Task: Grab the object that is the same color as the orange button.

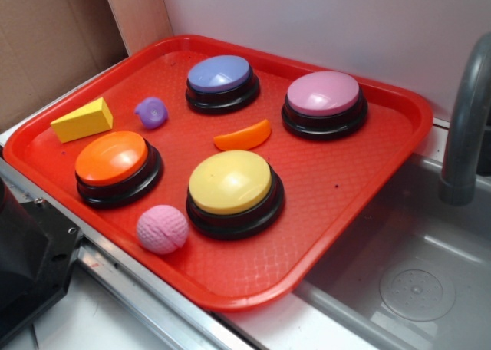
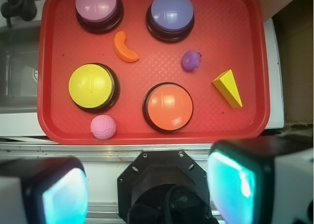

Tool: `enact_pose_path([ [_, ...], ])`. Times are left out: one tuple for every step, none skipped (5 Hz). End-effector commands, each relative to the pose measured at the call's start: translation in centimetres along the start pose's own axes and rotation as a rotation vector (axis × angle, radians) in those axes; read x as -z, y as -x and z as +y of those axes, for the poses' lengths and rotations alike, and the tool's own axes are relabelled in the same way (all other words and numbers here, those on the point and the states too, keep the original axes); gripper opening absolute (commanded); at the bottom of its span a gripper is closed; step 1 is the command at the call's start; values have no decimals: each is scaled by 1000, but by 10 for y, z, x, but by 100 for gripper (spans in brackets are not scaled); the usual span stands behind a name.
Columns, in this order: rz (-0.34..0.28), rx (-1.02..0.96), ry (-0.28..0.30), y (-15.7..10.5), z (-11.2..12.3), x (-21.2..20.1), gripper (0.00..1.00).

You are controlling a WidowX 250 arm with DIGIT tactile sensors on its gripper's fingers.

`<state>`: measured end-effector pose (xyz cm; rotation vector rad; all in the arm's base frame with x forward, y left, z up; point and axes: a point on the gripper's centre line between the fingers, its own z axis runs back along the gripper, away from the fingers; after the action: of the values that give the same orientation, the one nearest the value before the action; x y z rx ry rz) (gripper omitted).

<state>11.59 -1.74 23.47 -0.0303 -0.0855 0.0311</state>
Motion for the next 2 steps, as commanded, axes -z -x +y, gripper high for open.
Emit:
enact_pose_path([
  [0, 0, 0, 0, 0, 0, 100],
  [63, -27, -18, -11, -7, 8, 100],
])
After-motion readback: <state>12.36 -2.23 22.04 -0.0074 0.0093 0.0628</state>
